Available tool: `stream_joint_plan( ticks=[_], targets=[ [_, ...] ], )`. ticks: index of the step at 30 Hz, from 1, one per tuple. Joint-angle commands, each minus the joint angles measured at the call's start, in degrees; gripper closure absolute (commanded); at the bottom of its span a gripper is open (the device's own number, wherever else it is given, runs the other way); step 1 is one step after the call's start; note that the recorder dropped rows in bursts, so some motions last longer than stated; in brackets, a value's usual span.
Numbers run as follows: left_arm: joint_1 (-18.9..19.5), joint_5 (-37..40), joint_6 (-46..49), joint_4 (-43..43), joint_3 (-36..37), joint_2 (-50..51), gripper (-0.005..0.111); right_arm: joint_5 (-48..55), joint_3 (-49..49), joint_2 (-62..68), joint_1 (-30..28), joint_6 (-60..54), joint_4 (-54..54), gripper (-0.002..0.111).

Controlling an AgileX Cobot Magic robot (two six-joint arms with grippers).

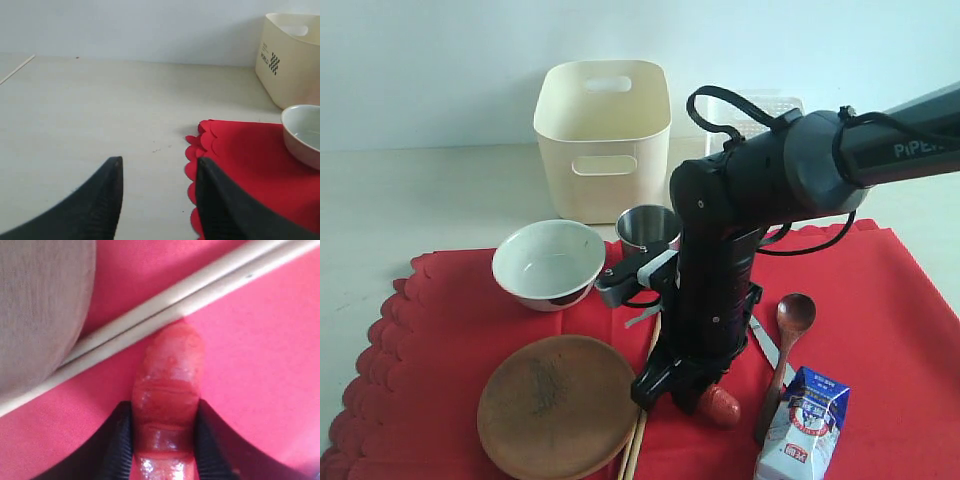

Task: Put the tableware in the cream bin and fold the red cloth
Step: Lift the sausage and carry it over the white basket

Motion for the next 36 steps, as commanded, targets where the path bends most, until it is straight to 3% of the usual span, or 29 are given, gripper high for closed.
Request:
stream_joint_plan(
  ticks=[1,3,14,23,28,36],
  targets=[
    [0.1,-0.3,-0.3,0.0,0.1,-0.4,0.061,2.4,-0.1,-0.1,0.1,0.1,-2.5,0.100],
    [0.1,-0.3,-0.3,0.0,0.1,-0.4,0.061,6.3,-1.7,-0.1,0.1,0.1,-3.3,0.108],
    [0.1,-0.3,-0.3,0.0,0.1,-0.4,0.061,9.5,-4.7,-6.4,0.1,-0.1,-8.0,0.108],
    [0.1,-0.3,-0.3,0.0,0.1,-0.4,0.061,4.0,-4.7,-18.5,0.1,0.9,-8.5,0.108],
    [0.1,-0.3,-0.3,0.0,0.1,-0.4,0.061,-5.6,-4.7,-25.1,-0.4,4.0,-12.0,0.108],
    [0.1,-0.3,-0.3,0.0,0.1,-0.4,0.061,-24.5,-4.9,-25.2,-17.1,14.6,-13.4,0.108]
  ],
)
